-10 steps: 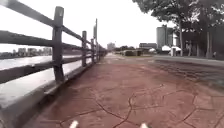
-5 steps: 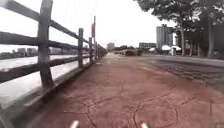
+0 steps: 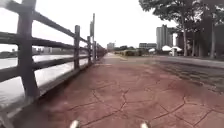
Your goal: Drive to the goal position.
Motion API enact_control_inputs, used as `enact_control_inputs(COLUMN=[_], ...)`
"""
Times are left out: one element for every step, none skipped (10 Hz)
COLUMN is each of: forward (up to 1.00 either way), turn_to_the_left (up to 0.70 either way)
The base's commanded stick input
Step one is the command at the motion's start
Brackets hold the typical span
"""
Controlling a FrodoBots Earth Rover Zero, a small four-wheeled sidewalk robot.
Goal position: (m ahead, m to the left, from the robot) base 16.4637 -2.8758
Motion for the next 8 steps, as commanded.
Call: enact_control_inputs(forward=[0.7,0.7,0.7,0.7,0.7,0.7,0.7,0.7], turn_to_the_left=[0.0,0.0,0.0,0.0,0.0,0.0,0.0,0.0])
